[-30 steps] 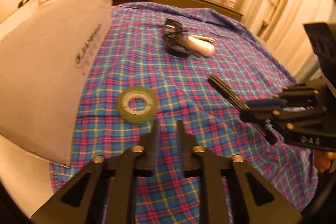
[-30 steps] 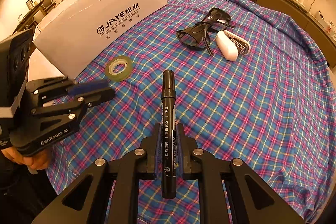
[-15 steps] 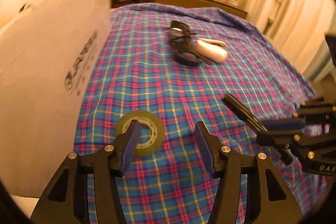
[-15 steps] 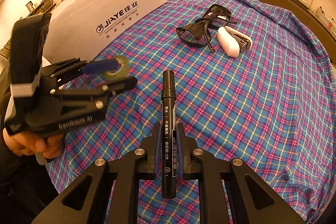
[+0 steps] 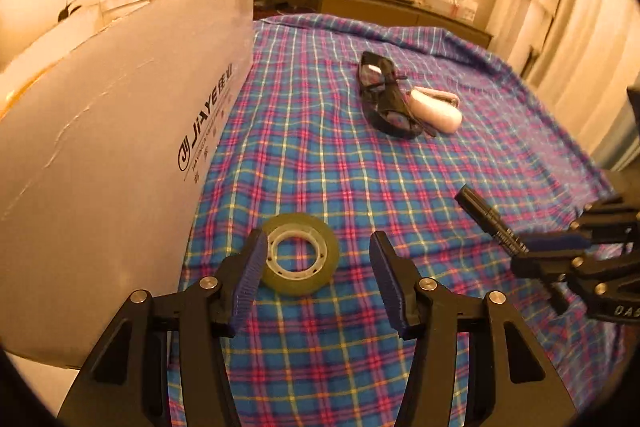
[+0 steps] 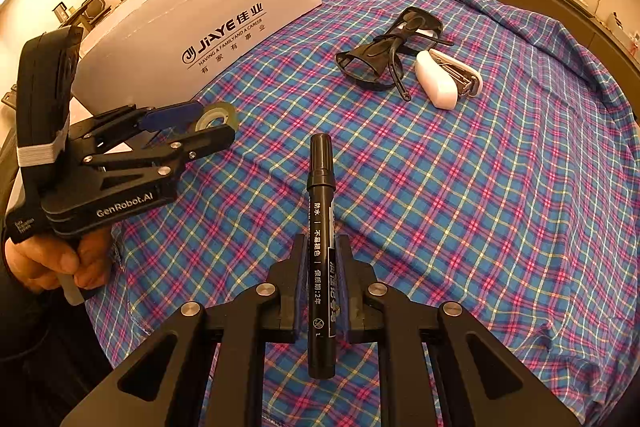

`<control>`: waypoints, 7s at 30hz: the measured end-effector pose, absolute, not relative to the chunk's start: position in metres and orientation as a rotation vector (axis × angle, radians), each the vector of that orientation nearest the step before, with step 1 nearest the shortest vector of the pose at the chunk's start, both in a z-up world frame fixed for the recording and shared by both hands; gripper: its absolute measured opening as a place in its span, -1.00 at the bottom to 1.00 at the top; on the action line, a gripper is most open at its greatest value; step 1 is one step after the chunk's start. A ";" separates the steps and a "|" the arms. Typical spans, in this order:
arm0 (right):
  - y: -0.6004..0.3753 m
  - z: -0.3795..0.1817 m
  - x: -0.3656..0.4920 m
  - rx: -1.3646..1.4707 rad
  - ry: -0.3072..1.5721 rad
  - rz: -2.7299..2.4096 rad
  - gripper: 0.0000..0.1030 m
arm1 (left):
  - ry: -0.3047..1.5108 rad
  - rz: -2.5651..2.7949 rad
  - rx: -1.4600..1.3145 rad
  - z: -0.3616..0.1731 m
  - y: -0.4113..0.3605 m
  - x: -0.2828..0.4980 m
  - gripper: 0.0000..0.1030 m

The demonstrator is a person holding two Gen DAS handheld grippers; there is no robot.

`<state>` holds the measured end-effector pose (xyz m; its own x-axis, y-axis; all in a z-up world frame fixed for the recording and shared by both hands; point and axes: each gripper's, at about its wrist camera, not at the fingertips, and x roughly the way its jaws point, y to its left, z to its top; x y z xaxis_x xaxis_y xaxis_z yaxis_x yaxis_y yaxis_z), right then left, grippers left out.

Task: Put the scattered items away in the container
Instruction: 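Grasp the black marker with the right tool while the left tool lowers onto the green tape roll, then lift and carry the tape roll and black marker over the cardboard box with both tools, then open the left tool to drop the tape roll while the right tool drops the marker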

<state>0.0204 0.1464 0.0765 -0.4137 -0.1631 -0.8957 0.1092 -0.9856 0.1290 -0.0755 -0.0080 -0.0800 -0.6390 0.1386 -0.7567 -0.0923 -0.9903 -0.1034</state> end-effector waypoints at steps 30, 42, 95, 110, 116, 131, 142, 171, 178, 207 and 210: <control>0.145 0.076 0.023 1.579 -0.078 -2.504 -0.72 | 0.022 2.762 -1.343 -0.087 -0.012 -0.085 -0.04; 0.145 0.091 0.031 1.508 -0.160 -2.529 -0.72 | -0.121 2.746 -1.312 -0.059 -0.025 -0.071 -0.04; 0.102 0.144 0.020 1.319 -0.270 -2.662 -0.71 | -0.310 2.809 -0.983 0.029 -0.082 -0.026 -0.04; 0.054 0.196 0.003 1.222 -0.185 -2.669 -0.71 | -0.508 2.802 -0.871 0.053 -0.127 -0.012 -0.04; 0.042 0.209 -0.010 1.200 -0.187 -2.647 -0.71 | -0.617 2.821 -0.830 0.060 -0.155 -0.010 -0.04; 0.021 0.226 -0.055 1.165 -0.211 -2.582 -0.71 | -0.806 2.862 -0.798 0.061 -0.211 -0.018 -0.04; -0.001 0.230 -0.096 1.156 -0.198 -2.545 -0.71 | -0.813 2.906 -0.803 0.064 -0.237 -0.041 -0.04; -0.008 0.172 -0.187 1.334 -0.250 -2.506 -0.71 | -0.712 2.878 -1.185 0.028 -0.242 -0.127 -0.04; -0.008 0.158 -0.200 1.391 -0.217 -2.515 -0.71 | -0.655 2.872 -1.307 0.014 -0.238 -0.145 -0.04; -0.012 0.143 -0.210 1.501 -0.152 -2.515 -0.52 | -0.646 2.863 -1.369 0.016 -0.243 -0.143 0.06; -0.011 0.143 -0.208 1.501 -0.159 -2.514 -0.52 | -0.653 2.862 -1.365 0.017 -0.243 -0.142 0.07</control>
